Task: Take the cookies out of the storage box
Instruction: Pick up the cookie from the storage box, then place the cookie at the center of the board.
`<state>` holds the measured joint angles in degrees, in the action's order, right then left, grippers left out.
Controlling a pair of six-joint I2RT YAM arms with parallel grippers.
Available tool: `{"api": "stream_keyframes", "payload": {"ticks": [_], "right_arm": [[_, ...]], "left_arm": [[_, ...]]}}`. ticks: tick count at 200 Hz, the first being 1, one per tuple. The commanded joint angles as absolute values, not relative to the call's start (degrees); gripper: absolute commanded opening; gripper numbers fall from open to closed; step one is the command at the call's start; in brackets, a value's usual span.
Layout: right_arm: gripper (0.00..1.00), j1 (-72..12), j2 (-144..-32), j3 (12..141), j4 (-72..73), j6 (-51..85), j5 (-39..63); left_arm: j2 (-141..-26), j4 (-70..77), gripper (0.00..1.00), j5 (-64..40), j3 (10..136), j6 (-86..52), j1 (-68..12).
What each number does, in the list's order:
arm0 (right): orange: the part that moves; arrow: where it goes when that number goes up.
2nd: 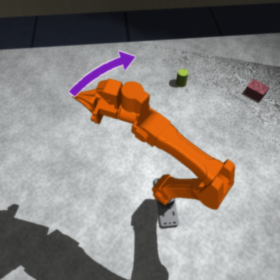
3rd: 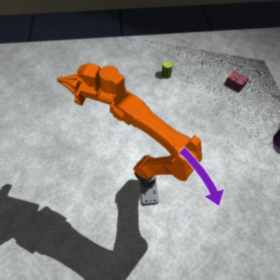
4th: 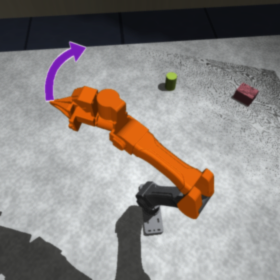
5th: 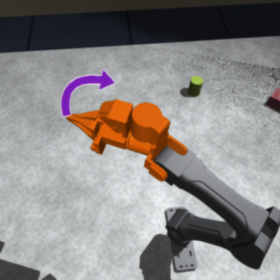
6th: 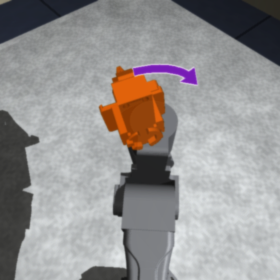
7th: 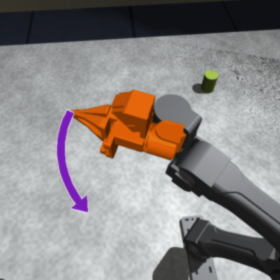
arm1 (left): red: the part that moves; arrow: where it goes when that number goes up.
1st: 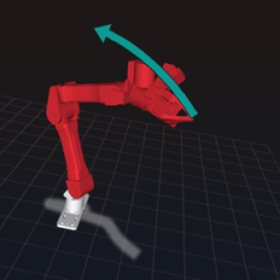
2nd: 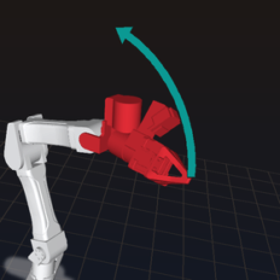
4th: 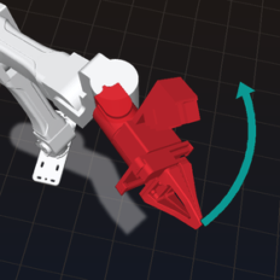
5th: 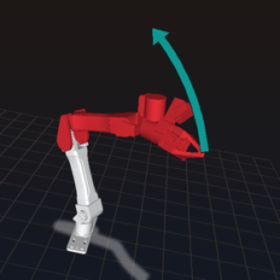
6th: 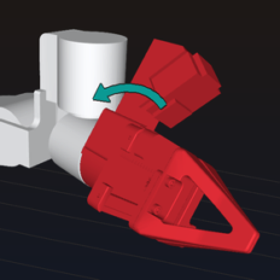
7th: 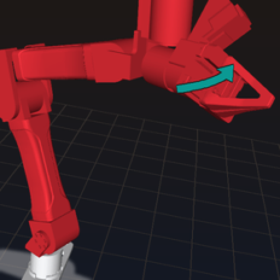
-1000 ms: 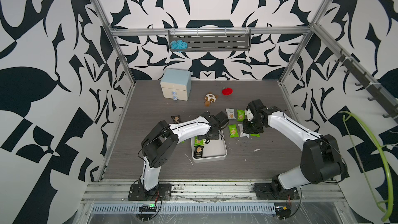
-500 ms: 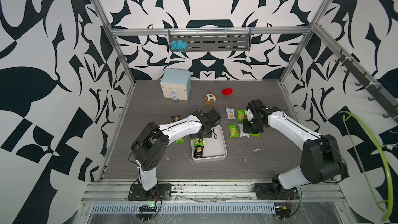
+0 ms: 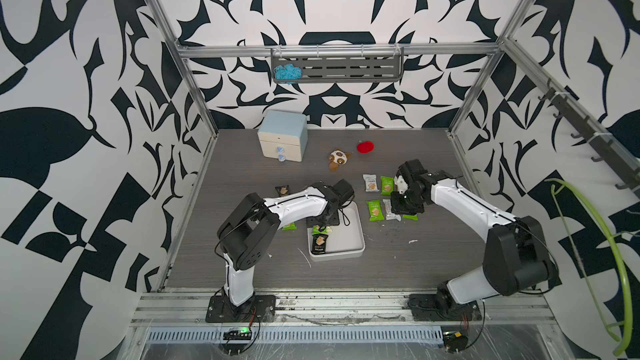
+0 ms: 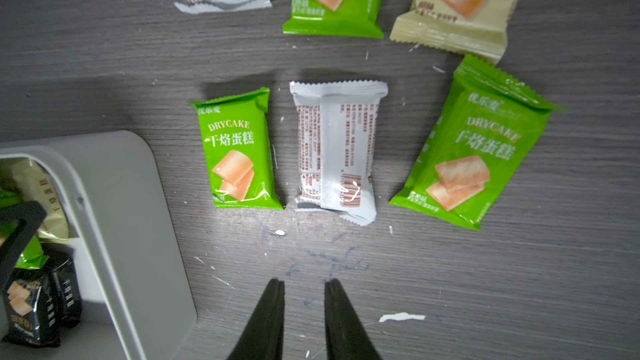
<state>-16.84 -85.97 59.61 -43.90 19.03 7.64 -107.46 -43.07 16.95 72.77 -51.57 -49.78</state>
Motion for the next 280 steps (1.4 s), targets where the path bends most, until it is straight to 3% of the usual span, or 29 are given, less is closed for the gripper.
{"api": "stream_keyframes", "payload": {"ticks": [1, 85, 220, 280], "right_arm": [[0.27, -16.5, -86.4, 60.9, -45.0, 18.2, 6.5], [0.26, -16.4, -86.7, 61.3, -45.1, 18.2, 6.6], [0.26, -16.4, -85.4, 61.3, -45.3, 20.4, 8.0], [0.27, -16.8, -87.3, 62.7, -42.4, 24.2, 11.2]], "left_arm": [[-108.8, -42.9, 0.64, 16.0, 72.9, -51.2, -49.5], [-106.6, -44.0, 0.48, 16.1, 74.5, -51.3, -49.5], [-97.8, -48.8, 0.5, 16.3, 77.7, -51.1, -49.2], [-86.8, -50.1, 0.51, 16.7, 70.0, -47.5, -39.4]]}}
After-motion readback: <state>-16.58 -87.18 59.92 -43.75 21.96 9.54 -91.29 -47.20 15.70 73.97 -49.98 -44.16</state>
